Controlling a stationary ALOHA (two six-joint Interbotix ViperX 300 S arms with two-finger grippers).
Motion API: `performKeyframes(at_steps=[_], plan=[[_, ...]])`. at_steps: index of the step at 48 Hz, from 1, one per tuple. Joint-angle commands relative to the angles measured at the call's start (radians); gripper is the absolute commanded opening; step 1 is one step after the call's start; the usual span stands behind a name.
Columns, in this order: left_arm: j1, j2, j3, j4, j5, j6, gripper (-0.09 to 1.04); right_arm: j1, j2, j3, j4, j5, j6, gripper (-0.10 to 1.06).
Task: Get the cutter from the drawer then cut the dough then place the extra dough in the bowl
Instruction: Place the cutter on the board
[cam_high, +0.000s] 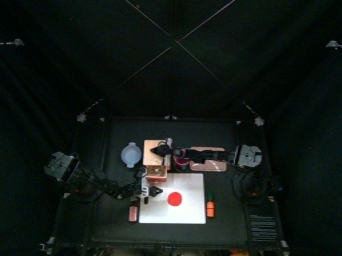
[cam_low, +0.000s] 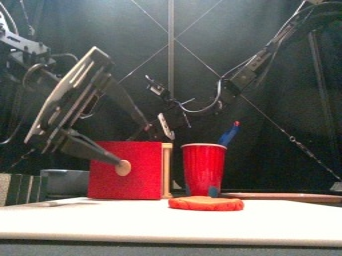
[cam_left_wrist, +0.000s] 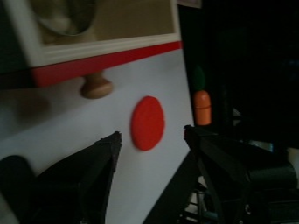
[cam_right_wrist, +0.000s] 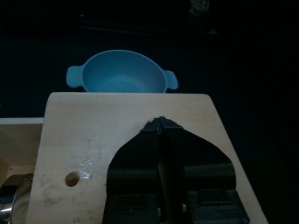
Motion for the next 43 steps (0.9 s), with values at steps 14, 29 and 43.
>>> performKeyframes(at_steps=[14,29,43], plan=[[0.026,-0.121,0.035,0.462,-0.278,0.1,0.93,0.021,-0.02,-0.025,-0.005,0.075,-0.002,-0.03],[0.071,-0.135,0.069,0.627,-0.503,0.403,0.93,0.025,-0.032,-0.021,-0.002,0.075,0.0,-0.03],[0.126,-0.14,0.091,0.612,-0.552,0.68,0.93,0.031,-0.051,-0.017,-0.002,0.078,0.005,-0.03]])
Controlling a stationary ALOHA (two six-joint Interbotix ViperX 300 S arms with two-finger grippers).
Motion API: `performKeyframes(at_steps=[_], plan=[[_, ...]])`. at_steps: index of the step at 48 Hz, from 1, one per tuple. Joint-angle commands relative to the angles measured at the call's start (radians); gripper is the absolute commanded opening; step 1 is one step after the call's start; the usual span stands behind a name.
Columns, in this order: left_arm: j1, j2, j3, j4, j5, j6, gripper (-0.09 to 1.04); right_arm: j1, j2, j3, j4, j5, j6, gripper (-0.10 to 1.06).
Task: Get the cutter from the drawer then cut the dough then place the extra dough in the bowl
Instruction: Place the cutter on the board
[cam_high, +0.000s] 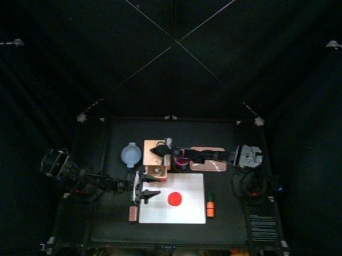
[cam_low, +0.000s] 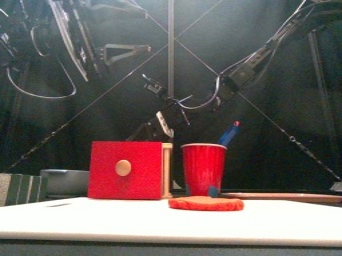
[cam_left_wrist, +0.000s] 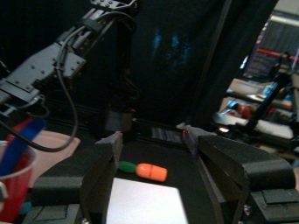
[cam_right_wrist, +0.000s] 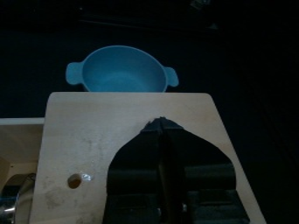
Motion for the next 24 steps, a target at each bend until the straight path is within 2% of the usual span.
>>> performKeyframes(at_steps=[1,12,24], plan=[[0.031,-0.017,-0.003,-0.011,-0.017,0.064,0.93,0.017,-0.044,0.005,0.002,0.014,0.003,-0.03],[0.067,-0.046,0.014,-0.023,-0.018,0.106,0.93,0.038,-0.132,0.02,0.009,0.026,0.011,-0.03],[0.081,-0.109,0.071,-0.023,-0.018,0.107,0.93,0.086,-0.239,0.04,0.101,0.16,0.014,-0.03]])
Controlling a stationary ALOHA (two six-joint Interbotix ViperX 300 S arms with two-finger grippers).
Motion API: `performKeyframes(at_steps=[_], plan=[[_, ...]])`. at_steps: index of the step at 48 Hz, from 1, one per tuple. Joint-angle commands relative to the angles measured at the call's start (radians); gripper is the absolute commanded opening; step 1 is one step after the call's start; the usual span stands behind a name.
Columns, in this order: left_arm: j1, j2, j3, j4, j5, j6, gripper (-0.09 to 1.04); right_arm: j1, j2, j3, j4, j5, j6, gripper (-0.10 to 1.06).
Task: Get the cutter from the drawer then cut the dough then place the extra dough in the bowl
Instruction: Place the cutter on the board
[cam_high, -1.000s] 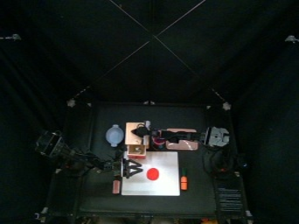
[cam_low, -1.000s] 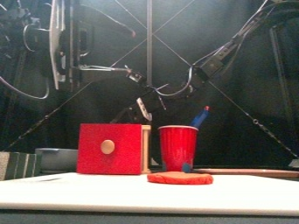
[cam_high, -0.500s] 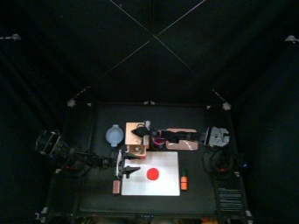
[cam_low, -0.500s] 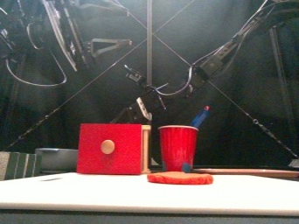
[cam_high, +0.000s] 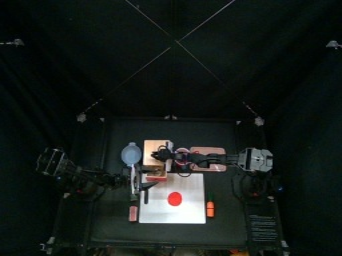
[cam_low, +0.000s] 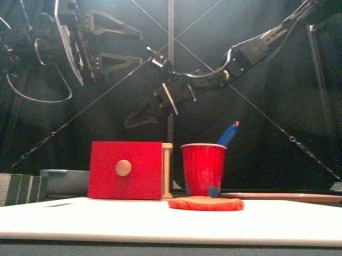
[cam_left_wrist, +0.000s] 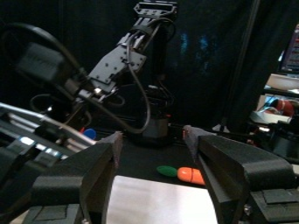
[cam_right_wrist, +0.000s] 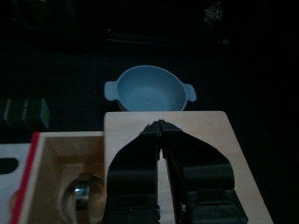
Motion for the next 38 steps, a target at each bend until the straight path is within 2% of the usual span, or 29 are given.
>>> performKeyframes(at_steps=[1,11,18,25,32,38], plan=[[0.008,-0.041,0.011,0.0,-0.011,0.003,0.93,0.028,-0.091,-0.005,0.054,0.071,0.002,-0.03],[0.028,-0.084,0.049,0.0,-0.011,0.003,0.93,0.066,-0.121,0.009,0.135,0.184,0.0,-0.02],[0.048,-0.086,0.072,0.0,-0.011,0.003,0.93,0.083,-0.127,0.021,0.147,0.229,0.0,0.07],[0.063,-0.086,0.084,0.0,-0.009,0.002,0.93,0.098,-0.127,0.021,0.166,0.279,0.003,0.29],[0.069,-0.086,0.086,0.0,-0.008,0.003,0.93,0.109,-0.118,0.015,0.206,0.307,0.002,0.56],[0.069,-0.086,0.087,0.0,-0.003,0.003,0.93,0.12,-0.109,0.014,0.206,0.311,0.002,0.72]])
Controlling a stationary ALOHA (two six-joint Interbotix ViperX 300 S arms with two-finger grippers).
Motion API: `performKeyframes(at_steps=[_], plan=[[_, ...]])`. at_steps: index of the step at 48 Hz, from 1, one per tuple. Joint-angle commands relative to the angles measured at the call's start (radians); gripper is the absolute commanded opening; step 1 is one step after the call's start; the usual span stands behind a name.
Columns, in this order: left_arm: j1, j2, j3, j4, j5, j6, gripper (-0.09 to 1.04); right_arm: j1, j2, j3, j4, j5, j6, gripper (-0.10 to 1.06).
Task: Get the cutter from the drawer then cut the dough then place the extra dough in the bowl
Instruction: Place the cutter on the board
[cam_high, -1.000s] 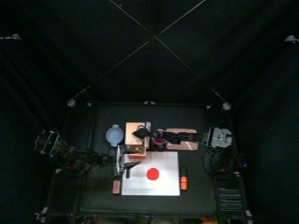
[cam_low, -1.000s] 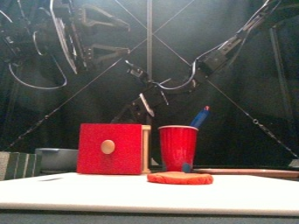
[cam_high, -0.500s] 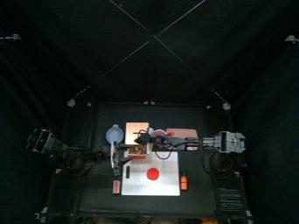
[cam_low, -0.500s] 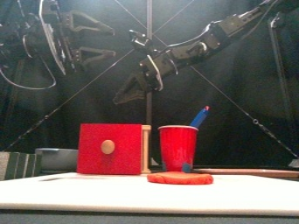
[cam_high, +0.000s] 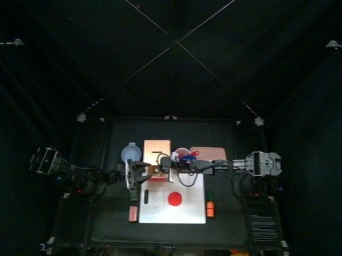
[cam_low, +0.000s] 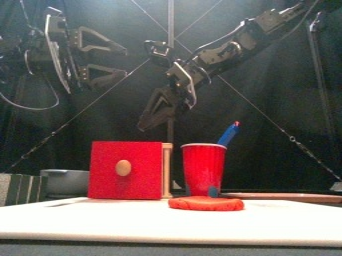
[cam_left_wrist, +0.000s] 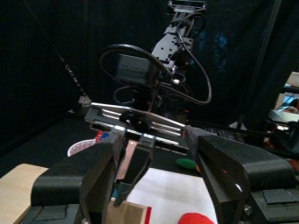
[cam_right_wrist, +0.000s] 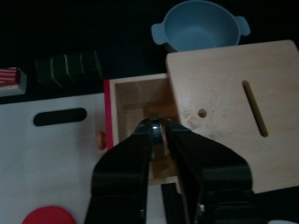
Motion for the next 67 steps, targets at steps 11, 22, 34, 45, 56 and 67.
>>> performKeyframes(at_steps=[11,22,34,45,56,67], plan=[[0.003,-0.002,-0.008,0.003,-0.003,0.0,0.93,0.011,0.017,-0.041,-0.003,-0.002,-0.005,0.76],[0.003,0.002,0.0,0.005,-0.002,0.0,0.93,0.005,0.061,-0.08,-0.008,0.029,-0.005,0.76],[0.002,0.002,0.002,0.008,-0.002,0.0,0.93,0.005,0.078,-0.089,-0.026,0.048,-0.005,0.76],[-0.005,0.002,0.002,0.009,-0.002,0.0,0.93,0.002,0.092,-0.089,-0.04,0.055,-0.005,0.76],[-0.006,0.002,0.003,0.012,-0.002,0.0,0.93,0.002,0.11,-0.094,-0.061,0.063,-0.005,0.76],[-0.006,0.002,0.015,0.051,-0.002,0.0,0.93,0.002,0.121,-0.098,-0.061,0.072,-0.006,0.76]])
